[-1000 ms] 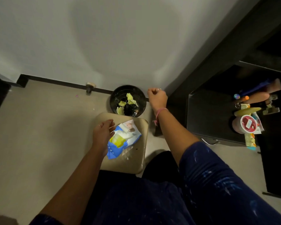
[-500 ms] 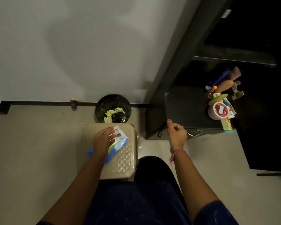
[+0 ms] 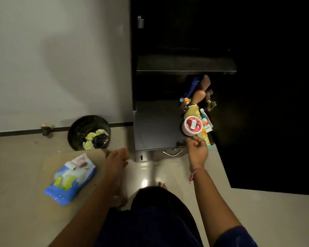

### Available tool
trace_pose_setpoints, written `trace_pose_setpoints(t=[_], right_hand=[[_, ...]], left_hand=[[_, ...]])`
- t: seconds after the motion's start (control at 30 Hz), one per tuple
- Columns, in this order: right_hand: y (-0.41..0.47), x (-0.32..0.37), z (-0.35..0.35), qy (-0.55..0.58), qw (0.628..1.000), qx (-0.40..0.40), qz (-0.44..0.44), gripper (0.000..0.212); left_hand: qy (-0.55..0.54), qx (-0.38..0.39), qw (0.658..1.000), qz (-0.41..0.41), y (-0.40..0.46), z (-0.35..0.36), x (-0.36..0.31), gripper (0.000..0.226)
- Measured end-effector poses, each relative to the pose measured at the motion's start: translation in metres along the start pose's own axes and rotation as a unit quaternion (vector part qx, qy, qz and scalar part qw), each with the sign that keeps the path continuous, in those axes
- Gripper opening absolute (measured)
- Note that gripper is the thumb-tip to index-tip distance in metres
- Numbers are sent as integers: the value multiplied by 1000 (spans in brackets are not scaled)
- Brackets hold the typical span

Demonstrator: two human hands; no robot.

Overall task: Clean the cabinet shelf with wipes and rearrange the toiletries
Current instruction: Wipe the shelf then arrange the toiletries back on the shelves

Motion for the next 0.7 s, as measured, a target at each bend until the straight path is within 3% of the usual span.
trace_pose_setpoints(t=[0.17, 0.37, 0.47, 0.63, 0.7], right_hand=[[51, 15, -37, -52, 998, 18, -7, 14], [91, 12, -70, -88, 994, 54, 37, 34], [111, 13, -70, -121, 989, 79, 45, 31], [127, 8, -67, -128, 982, 123, 65, 34], [131, 10, -66, -155, 977, 135, 61, 34]], left_hand=[[5, 40, 999, 6, 35, 93, -5, 32], [65, 59, 996, 18, 54, 177, 1, 6], [186, 58, 980, 30, 66, 206, -11, 32], [330, 103, 923, 167, 71, 262, -41, 48], [381, 98, 899, 194, 79, 277, -41, 65]])
Point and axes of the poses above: each hand's wrist, its own y-axis towards the middle knuckle, its own z-axis out of the palm, x = y × z, the point moved 8 cm from there along y, towards the middle knuckle, and after that the axes turned 14 degrees about x, right-handed, at the moved point
